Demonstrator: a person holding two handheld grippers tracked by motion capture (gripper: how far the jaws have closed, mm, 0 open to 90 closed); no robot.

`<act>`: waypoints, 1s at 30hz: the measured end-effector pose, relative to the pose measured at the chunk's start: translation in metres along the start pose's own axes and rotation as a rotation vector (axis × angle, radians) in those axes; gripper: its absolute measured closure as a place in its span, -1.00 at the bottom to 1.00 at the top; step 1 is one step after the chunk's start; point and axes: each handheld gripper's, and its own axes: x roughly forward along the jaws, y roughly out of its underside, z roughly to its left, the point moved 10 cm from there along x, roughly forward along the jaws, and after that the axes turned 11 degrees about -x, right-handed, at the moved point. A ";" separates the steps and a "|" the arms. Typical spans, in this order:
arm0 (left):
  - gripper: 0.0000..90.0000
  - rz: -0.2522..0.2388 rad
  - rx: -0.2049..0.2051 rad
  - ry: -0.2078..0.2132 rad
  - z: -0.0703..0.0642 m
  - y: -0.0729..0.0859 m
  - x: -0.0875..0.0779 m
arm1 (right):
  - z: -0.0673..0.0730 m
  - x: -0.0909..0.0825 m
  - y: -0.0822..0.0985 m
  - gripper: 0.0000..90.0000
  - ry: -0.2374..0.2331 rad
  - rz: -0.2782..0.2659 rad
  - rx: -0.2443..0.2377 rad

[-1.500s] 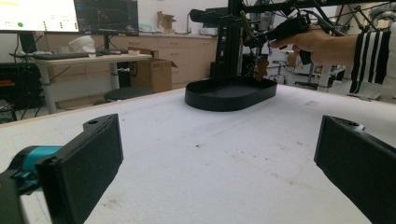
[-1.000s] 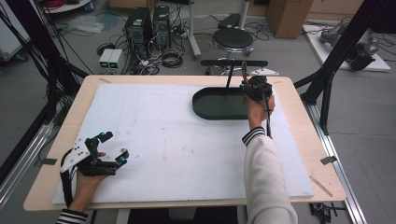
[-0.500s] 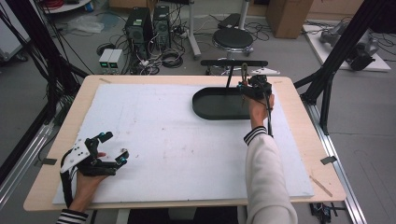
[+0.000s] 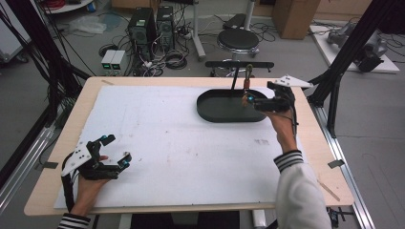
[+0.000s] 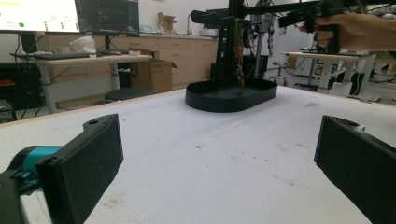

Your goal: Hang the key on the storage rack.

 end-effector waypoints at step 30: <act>-0.96 -0.017 0.024 -0.070 0.001 0.000 -0.005 | 0.076 -0.107 0.124 -0.99 -0.005 -0.243 -0.064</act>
